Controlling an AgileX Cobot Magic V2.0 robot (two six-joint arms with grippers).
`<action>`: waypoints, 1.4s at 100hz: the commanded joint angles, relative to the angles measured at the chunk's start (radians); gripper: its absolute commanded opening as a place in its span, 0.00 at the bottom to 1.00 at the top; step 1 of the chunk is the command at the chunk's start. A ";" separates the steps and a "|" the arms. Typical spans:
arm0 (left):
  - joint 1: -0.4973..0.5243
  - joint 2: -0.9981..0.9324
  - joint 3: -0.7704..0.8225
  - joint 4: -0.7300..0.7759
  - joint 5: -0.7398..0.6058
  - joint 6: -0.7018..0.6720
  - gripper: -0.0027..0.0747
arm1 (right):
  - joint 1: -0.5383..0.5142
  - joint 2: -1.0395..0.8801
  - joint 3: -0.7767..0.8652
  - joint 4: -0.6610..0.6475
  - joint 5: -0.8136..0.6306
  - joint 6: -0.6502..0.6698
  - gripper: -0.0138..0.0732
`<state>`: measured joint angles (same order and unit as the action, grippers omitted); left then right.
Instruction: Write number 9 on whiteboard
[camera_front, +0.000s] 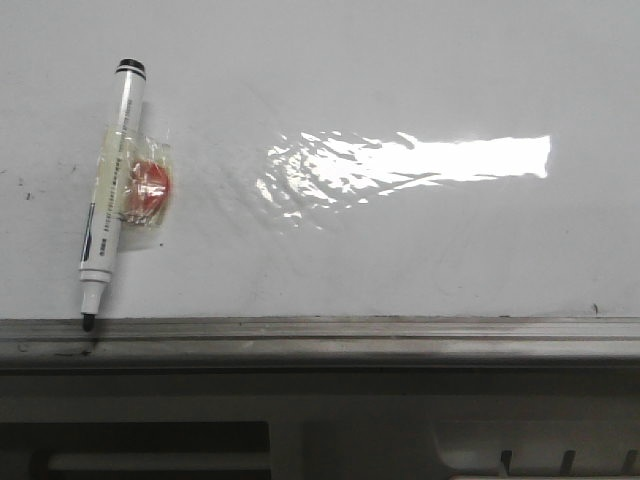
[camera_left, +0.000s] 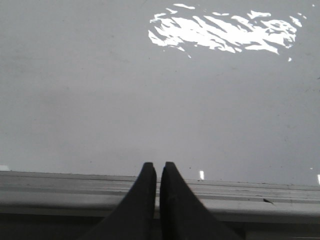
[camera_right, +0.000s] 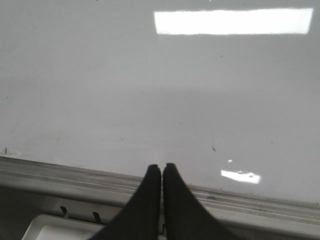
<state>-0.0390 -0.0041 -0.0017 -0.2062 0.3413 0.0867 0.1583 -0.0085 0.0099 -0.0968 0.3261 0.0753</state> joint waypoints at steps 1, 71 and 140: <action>0.003 -0.027 0.030 -0.017 -0.035 -0.008 0.01 | -0.004 -0.021 0.027 -0.019 -0.033 -0.005 0.11; 0.003 -0.027 0.030 -0.412 -0.075 -0.008 0.01 | -0.004 -0.021 0.027 0.154 -0.486 -0.005 0.11; 0.004 0.227 -0.350 -0.637 0.179 0.233 0.03 | -0.004 0.235 -0.527 0.023 0.310 -0.033 0.11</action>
<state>-0.0390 0.1160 -0.2357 -0.9878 0.4411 0.2603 0.1583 0.1316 -0.3942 0.1021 0.5438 0.0558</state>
